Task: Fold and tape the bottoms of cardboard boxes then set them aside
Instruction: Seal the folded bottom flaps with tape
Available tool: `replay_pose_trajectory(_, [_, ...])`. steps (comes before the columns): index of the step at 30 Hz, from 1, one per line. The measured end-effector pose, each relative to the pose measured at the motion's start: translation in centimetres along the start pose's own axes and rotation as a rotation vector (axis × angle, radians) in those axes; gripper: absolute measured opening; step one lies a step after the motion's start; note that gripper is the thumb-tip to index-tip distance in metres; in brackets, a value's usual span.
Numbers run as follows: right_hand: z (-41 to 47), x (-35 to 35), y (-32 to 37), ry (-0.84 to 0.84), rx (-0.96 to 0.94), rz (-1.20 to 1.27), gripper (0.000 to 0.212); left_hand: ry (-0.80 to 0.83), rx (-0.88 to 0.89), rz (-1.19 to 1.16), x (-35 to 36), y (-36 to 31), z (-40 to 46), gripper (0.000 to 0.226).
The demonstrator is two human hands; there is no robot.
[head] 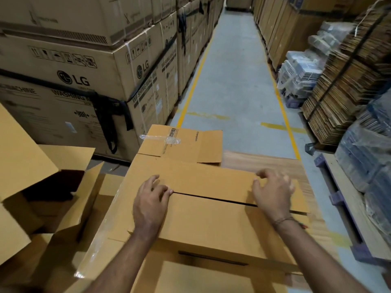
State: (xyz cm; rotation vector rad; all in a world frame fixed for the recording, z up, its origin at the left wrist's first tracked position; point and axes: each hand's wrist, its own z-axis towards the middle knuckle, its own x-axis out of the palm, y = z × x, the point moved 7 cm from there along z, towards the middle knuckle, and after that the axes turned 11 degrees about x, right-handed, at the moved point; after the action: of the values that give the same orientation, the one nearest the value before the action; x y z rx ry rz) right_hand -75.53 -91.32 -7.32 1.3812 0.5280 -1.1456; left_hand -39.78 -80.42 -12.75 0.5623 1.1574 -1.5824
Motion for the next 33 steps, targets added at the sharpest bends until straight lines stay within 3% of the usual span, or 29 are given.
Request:
replay_pose_trajectory(6, [-6.7,6.2,8.4,0.275,-0.291,-0.023,0.018,0.023,0.084,0.087,0.5,-0.1,0.4,0.017])
replay_pose_trajectory(10, [-10.1,8.6,11.5,0.336,-0.413,-0.058,0.021,0.019,0.006,0.025,-0.3,0.5,1.2,0.017])
replay_pose_trajectory(18, [-11.5,10.6,12.7,0.324,-0.422,-0.129,0.026,-0.139,-0.34,-0.3,-2.3,4.8,2.1,0.014])
replay_pose_trajectory(20, [-11.5,10.7,12.6,0.309,-0.422,-0.138,0.026,-0.151,-0.521,-0.398,-2.2,7.2,2.0,0.02])
replay_pose_trajectory(23, [-11.7,10.5,12.6,0.276,-0.43,-0.134,0.026,-0.204,-0.859,-0.72,-1.6,10.0,1.6,0.031])
replay_pose_trajectory(25, [-11.9,10.4,12.6,0.259,-0.433,-0.133,0.027,-0.252,-0.994,-0.904,-1.7,11.0,1.4,0.031])
replay_pose_trajectory(33, [-12.2,9.4,12.4,0.251,-0.418,-0.057,0.034,-0.12,-1.191,-1.152,-0.2,13.8,-1.0,0.034])
